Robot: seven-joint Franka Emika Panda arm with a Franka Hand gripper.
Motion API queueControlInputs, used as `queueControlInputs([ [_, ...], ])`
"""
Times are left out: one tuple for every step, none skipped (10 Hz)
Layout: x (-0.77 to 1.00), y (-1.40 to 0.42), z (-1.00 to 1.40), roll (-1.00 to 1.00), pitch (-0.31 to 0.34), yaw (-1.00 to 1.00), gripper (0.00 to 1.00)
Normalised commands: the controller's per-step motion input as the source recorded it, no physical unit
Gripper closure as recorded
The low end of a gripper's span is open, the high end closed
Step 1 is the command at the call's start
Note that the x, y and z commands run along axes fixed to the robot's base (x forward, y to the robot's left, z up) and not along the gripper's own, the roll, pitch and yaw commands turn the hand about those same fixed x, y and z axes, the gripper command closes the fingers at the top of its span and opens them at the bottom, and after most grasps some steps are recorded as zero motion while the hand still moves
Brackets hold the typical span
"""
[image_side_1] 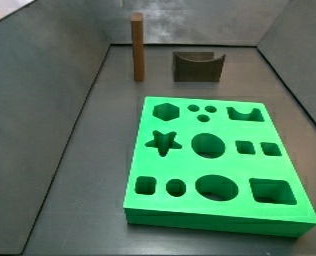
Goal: Pick up the square-circle object. Move up. Place the square-circle object on the fixture. Regrasp the square-circle object. Rotate the square-circle object. Move to above the board. Insert the square-circle object.
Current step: Rotate the square-circle object.
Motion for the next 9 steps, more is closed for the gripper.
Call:
queueControlInputs([
  [0.03,0.00,-0.03,0.00,0.009,1.00,0.00],
  [0.03,0.00,-0.03,0.00,0.009,1.00,0.00],
  [0.03,0.00,-0.03,0.00,0.009,1.00,0.00],
  [0.03,0.00,-0.03,0.00,0.009,1.00,0.00],
  [0.03,0.00,-0.03,0.00,0.010,1.00,0.00],
  [0.03,0.00,-0.03,0.00,0.010,1.00,0.00],
  [0.03,0.00,-0.03,0.00,0.010,1.00,0.00],
  [0.03,0.00,-0.03,0.00,0.011,1.00,0.00],
  [0.03,0.00,-0.03,0.00,0.011,1.00,0.00],
])
